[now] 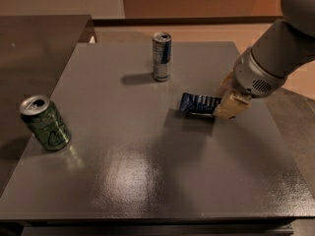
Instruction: Move rxbar blueberry near redbull can
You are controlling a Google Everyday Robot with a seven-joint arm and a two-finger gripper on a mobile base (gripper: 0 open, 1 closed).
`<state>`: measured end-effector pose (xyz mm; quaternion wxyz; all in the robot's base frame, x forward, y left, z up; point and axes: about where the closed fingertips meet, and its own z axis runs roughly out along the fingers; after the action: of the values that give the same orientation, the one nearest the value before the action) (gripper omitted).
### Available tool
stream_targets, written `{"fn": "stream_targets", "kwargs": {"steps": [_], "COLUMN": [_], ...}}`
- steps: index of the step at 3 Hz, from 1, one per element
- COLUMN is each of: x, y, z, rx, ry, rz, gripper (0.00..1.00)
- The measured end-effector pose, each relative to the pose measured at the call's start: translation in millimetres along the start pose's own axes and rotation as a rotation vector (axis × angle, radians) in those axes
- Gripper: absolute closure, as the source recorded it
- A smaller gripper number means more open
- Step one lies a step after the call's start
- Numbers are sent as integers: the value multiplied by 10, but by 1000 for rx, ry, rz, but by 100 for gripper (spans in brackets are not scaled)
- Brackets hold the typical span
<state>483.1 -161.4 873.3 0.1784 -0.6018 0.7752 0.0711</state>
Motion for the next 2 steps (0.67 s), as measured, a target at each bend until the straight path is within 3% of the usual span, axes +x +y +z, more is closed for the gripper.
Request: {"fn": "stream_targets", "kwargs": {"steps": [2], "x": [-187], "y": [-617], "z": [103], "rx": [60], "ry": [-21], "rz": [-24], "gripper": [100]}}
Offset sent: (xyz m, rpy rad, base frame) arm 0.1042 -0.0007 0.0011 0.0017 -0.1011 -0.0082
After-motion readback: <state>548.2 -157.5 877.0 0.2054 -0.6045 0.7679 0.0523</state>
